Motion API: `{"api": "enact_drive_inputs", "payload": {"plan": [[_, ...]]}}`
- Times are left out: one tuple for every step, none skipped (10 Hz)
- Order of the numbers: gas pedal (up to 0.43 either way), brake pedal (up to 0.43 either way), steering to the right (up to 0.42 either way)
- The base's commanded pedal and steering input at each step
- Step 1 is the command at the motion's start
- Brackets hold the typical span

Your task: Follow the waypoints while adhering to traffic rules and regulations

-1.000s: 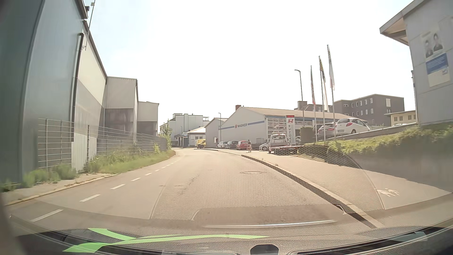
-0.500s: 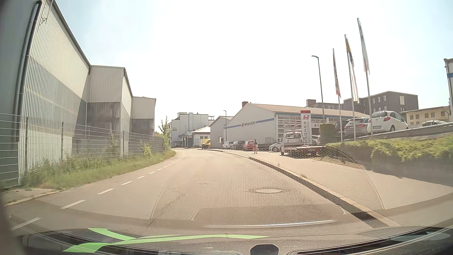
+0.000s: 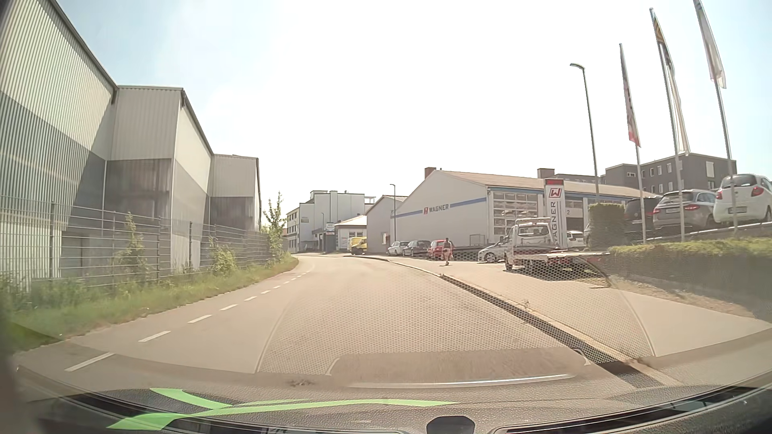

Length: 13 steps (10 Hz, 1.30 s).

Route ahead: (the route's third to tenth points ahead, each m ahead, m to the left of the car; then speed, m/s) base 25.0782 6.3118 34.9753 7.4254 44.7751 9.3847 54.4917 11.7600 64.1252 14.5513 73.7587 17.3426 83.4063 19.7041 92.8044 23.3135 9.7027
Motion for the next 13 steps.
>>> {"api": "enact_drive_inputs", "payload": {"plan": [[0.079,0.0,-0.026],[0.079,0.0,-0.026],[0.079,0.0,-0.027],[0.087,0.0,-0.027],[0.087,0.0,-0.028],[0.087,0.0,-0.028],[0.087,0.0,-0.028],[0.087,0.0,-0.028],[0.087,0.0,-0.028],[0.098,0.0,-0.028],[0.098,0.0,-0.027],[0.098,0.0,-0.027],[0.098,0.0,-0.028]]}}
